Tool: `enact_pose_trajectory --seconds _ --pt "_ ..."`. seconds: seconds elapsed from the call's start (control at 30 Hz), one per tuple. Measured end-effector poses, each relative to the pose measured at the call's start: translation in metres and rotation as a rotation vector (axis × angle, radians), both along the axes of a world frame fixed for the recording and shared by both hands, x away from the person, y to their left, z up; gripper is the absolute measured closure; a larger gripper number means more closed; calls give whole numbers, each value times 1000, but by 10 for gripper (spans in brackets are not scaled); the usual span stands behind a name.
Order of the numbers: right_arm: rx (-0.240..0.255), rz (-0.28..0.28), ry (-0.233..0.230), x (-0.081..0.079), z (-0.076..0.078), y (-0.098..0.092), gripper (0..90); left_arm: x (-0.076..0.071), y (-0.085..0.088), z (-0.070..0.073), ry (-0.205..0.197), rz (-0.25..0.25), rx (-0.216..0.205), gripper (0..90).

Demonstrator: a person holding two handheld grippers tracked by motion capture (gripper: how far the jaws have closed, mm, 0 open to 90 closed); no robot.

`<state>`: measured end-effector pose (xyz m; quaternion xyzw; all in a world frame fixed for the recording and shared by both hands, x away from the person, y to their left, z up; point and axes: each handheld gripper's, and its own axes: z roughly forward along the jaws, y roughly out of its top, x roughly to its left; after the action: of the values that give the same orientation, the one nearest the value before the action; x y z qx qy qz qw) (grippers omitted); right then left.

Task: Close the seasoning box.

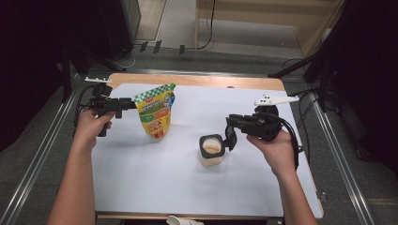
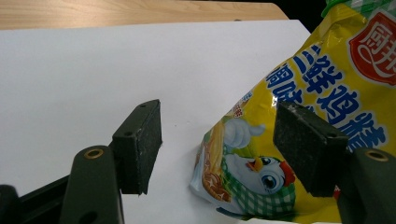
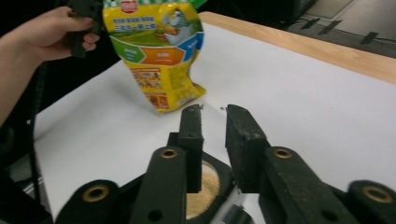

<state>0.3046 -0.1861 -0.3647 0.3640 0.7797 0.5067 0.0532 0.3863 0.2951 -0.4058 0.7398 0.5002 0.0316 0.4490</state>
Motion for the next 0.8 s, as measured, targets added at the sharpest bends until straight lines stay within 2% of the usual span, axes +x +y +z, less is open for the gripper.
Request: enact_pose_trajectory --seconds 0.23,0.47,0.7,0.8 --pt "-37 -22 19 6 -9 -11 898 0 -1 -1 4 -6 10 330" --pt "-30 -55 54 14 -22 -20 900 0 -1 -1 8 -4 7 326" --pt "-36 -34 84 17 -31 -13 900 0 0 0 7 -8 -7 321" --pt "-37 -28 80 16 -32 -10 900 0 0 0 8 -8 -6 320"
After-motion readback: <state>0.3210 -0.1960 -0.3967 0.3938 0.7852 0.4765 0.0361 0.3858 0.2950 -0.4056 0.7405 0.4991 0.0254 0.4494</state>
